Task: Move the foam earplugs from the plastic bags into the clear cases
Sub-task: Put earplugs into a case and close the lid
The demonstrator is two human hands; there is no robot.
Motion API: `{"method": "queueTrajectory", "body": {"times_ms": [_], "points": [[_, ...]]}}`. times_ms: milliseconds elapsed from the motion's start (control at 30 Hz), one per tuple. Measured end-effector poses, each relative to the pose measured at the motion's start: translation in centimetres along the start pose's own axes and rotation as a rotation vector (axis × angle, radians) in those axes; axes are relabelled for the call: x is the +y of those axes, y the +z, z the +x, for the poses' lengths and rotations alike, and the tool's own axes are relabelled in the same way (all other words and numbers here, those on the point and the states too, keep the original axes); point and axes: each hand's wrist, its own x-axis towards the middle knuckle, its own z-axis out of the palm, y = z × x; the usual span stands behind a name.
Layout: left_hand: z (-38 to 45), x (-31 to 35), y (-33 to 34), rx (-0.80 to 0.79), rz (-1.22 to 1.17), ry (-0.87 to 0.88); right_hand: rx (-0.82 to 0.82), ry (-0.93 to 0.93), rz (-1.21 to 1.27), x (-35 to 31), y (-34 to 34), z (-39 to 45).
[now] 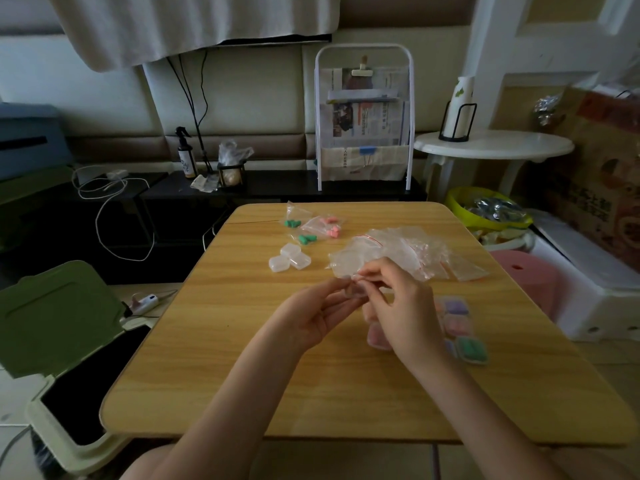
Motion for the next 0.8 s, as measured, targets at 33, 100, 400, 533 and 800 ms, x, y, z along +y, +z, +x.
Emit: {"method": "queueTrajectory", "body": {"times_ms": [33, 100, 400, 533, 800], "points": [[0.0, 0.0, 0.0, 0.004, 0.001, 0.002, -0.023, 0.011, -0.007, 0.0, 0.1, 0.0], [0.2, -0.1, 0.0, 0.014, 0.019, 0.009, -0.096, 0.052, -0.005, -0.1, 0.2, -0.1], [0.4, -0.1, -0.2, 0.003, 0.087, 0.001, -0.050, 0.176, 0.180, -0.2, -0.5, 0.5], [0.1, -0.2, -0.1, -0.038, 0.060, -0.039, -0.029, 0.268, 0.237, -0.4, -0.9, 0.8], [0.1, 0.2, -0.3, -0.093, -0.053, -0.064, -0.138, 0.343, 0.322, 0.1, -1.3, 1.0]]}}
